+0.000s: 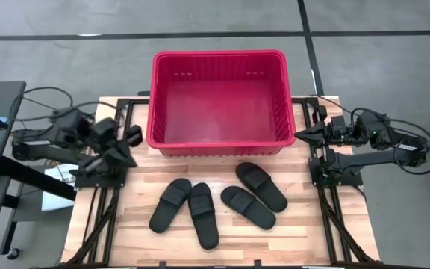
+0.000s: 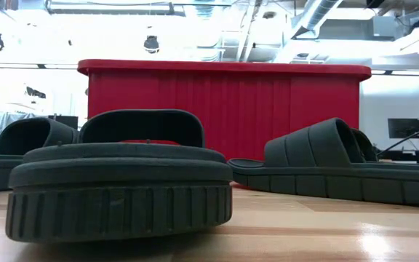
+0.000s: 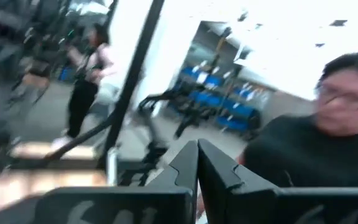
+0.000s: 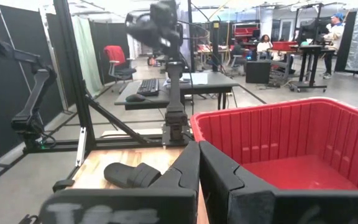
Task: Pick and place slides into bin
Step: Put the black slide into the red bin
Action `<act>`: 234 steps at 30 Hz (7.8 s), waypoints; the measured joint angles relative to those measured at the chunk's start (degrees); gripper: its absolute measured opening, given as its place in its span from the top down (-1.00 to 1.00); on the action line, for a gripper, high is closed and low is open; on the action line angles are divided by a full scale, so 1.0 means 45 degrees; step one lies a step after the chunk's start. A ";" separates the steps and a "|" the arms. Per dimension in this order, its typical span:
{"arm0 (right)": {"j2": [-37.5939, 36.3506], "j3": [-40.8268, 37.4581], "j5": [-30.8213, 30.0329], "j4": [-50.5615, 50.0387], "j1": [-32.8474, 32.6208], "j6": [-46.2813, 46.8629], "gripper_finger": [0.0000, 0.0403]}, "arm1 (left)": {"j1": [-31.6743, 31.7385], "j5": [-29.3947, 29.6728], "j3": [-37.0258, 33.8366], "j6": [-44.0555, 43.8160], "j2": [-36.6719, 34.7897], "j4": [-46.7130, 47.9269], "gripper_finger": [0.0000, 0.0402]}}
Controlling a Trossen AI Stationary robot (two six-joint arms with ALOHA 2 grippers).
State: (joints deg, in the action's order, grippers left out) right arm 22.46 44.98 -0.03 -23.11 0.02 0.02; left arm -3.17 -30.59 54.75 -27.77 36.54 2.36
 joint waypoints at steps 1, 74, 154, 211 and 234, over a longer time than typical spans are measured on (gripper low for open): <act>-0.0002 0.0000 0.0000 0.0000 0.0000 -0.0001 1.00 | -0.0141 0.0114 0.0126 0.0025 0.0034 -0.0206 1.00; 0.0000 0.0000 0.0000 -0.0010 -0.0001 0.0002 1.00 | -0.9860 0.6610 0.0358 -0.1595 0.7519 1.0438 1.00; 0.0000 0.0000 0.0000 -0.0110 -0.0002 -0.0003 1.00 | -1.1218 1.0947 0.0461 -0.0224 1.5176 0.7642 0.23; -0.0005 -0.0001 0.0000 -0.0121 0.0002 0.0002 1.00 | -1.1768 1.0703 1.1213 -0.1048 1.5455 1.6676 0.93; 0.0000 0.0003 0.0000 -0.0117 0.0002 -0.0003 1.00 | -0.6231 1.7843 1.6575 0.3040 1.5089 1.9495 0.94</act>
State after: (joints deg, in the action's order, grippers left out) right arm 22.46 44.99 -0.03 -23.64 0.03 0.01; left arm -31.21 49.71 129.34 -14.09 104.44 90.09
